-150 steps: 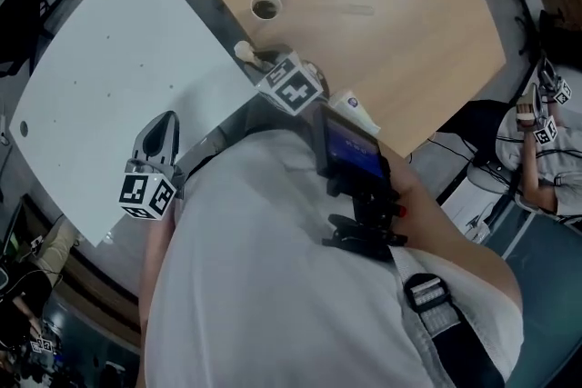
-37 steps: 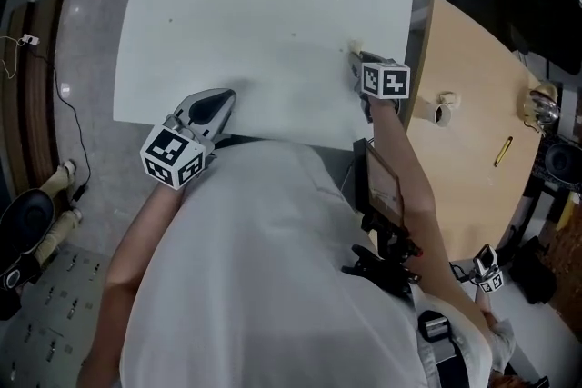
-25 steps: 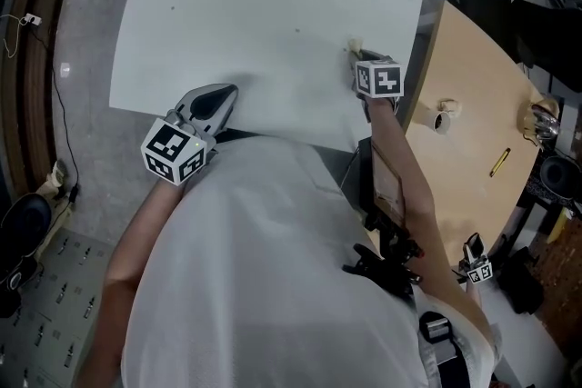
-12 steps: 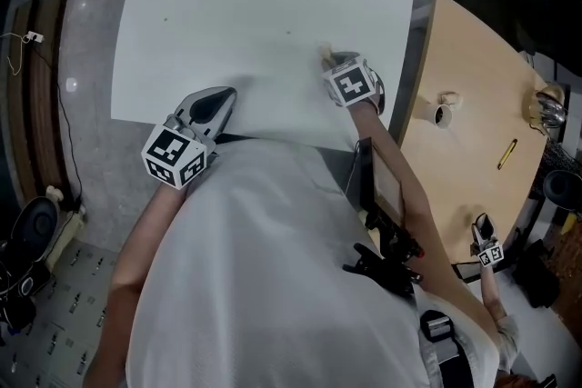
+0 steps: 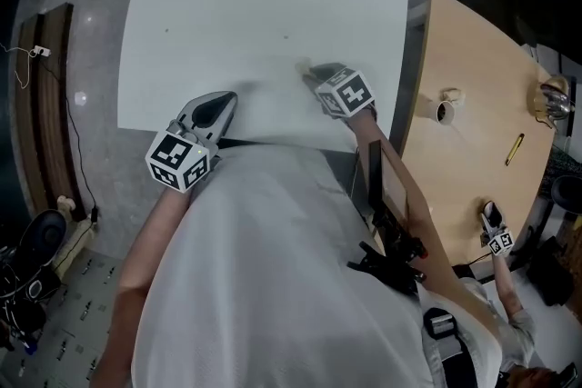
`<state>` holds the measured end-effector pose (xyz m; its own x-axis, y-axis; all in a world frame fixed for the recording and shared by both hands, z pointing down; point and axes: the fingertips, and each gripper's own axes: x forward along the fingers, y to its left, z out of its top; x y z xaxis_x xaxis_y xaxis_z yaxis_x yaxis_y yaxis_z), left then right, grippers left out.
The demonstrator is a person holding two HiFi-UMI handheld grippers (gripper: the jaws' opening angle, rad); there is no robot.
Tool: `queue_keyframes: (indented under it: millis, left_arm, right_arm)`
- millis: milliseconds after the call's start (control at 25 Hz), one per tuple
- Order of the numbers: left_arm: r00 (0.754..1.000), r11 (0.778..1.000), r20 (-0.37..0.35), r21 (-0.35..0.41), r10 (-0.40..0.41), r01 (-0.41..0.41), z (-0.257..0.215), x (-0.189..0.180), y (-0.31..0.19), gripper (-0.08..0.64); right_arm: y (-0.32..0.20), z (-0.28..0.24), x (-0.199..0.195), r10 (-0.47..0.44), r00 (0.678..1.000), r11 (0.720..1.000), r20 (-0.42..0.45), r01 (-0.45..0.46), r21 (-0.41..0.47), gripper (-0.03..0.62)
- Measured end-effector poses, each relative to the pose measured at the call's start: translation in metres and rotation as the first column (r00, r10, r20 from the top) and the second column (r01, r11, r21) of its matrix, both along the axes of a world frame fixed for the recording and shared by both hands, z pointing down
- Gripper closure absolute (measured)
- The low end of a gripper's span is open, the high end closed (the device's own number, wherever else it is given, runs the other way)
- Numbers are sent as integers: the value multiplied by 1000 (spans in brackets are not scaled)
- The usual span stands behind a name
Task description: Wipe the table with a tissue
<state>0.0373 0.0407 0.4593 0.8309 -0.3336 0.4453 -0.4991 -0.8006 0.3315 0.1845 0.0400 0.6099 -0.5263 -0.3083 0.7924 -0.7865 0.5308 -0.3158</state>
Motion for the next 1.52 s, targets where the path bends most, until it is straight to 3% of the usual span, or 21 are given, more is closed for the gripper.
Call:
queue_keyframes:
  millis: [120, 200, 560, 760, 960, 1040, 1160, 1520]
  left_arm:
    - [1000, 1000, -10, 7, 3, -3, -3, -1, -4, 554]
    - [1000, 1000, -16, 11, 3, -3, -3, -6, -7, 554]
    - [998, 1000, -53, -7, 27, -27, 8, -14, -15, 554]
    - [997, 998, -55, -12, 55, -56, 10, -23, -13, 554]
    - [997, 998, -66, -27, 49, -51, 15, -37, -18, 554]
    - [997, 999, -65, -32, 38, -40, 19, -47, -18, 554]
    - [997, 998, -71, -52, 20, -24, 25, -57, -11, 554]
    - [995, 995, -77, -83, -61, 54, 30, -95, -8, 554]
  right_arm:
    - [-7, -11, 5, 103, 992, 994, 71, -104, 17, 531]
    - [-16, -15, 6, 114, 991, 993, 73, -117, 30, 531]
    - [-19, -22, 5, 132, 991, 989, -11, -131, 66, 531]
    - [-15, -21, 9, 186, 982, 980, -41, -182, 86, 531]
    - [-23, -21, 14, 289, 957, 953, 15, -290, 89, 531]
    - [-28, -20, 10, 346, 936, 934, 68, -351, 74, 531]
    - [-27, -13, 18, 424, 902, 902, 77, -428, 51, 531]
    - [-65, -18, 28, 456, 890, 886, 17, -455, 90, 531]
